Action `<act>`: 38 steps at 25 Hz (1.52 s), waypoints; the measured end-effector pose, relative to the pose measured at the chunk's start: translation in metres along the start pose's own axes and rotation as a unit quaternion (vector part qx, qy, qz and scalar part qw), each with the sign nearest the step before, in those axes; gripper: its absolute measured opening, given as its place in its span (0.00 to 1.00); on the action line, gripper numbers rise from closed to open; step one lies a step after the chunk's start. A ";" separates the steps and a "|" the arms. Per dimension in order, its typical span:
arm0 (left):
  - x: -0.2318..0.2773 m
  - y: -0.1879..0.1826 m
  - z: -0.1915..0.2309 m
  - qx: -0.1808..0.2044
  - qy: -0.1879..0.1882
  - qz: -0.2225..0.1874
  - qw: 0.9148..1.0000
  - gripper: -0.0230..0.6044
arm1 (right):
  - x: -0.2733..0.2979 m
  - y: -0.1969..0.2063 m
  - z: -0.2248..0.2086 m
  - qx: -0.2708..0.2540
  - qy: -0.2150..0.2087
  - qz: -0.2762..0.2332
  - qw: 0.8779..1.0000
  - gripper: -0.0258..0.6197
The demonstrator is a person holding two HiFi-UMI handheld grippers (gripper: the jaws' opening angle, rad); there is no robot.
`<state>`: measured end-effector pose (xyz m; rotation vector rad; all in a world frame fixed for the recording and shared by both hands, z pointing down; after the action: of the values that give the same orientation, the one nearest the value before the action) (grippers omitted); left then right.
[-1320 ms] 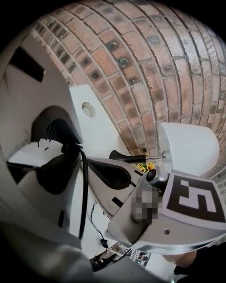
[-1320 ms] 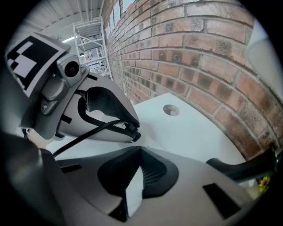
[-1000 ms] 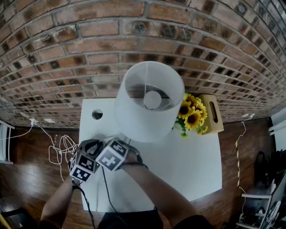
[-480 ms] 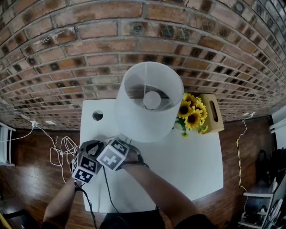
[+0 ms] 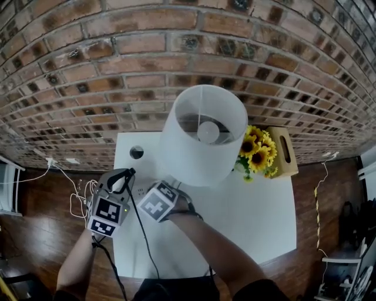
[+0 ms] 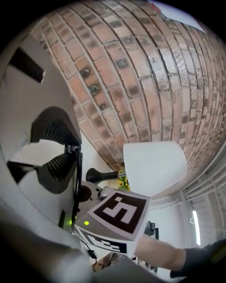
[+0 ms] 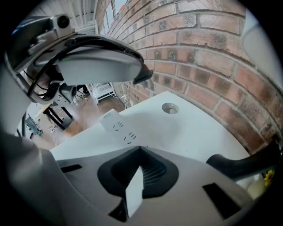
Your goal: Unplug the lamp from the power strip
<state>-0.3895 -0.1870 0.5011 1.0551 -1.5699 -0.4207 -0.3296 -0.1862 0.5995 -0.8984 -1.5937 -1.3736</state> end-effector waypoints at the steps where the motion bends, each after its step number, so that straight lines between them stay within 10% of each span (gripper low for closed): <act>1: -0.002 -0.002 0.001 -0.001 -0.006 -0.003 1.000 0.16 | 0.000 0.000 0.000 -0.001 0.000 0.001 1.000 0.04; 8: -0.025 -0.020 0.009 0.032 -0.035 -0.026 0.999 0.16 | 0.013 0.007 -0.006 0.016 0.006 -0.028 0.999 0.04; 22: -0.065 -0.065 0.051 -0.063 -0.068 -0.102 0.990 0.16 | -0.075 -0.013 0.004 0.028 0.032 -0.134 0.990 0.04; 30: -0.067 -0.116 0.085 -0.040 -0.116 -0.131 0.984 0.16 | -0.111 -0.014 -0.001 0.032 0.023 -0.183 0.982 0.04; 38: -0.018 -0.095 0.092 -0.060 -0.096 -0.078 0.991 0.16 | -0.098 -0.012 0.003 -0.012 -0.003 -0.165 0.986 0.04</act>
<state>-0.4369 -0.2479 0.3925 1.0735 -1.6139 -0.7325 -0.3012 -0.1850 0.5045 -0.6706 -1.7916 -1.6200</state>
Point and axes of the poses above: the fingertips, and each gripper's own axes: x forward along the fingers, z to its left, y out of its underside, the point moved 3 cm from there along -x, backward along the fingers, and after that the axes turned 6 degrees about z, right-handed, at the moved point
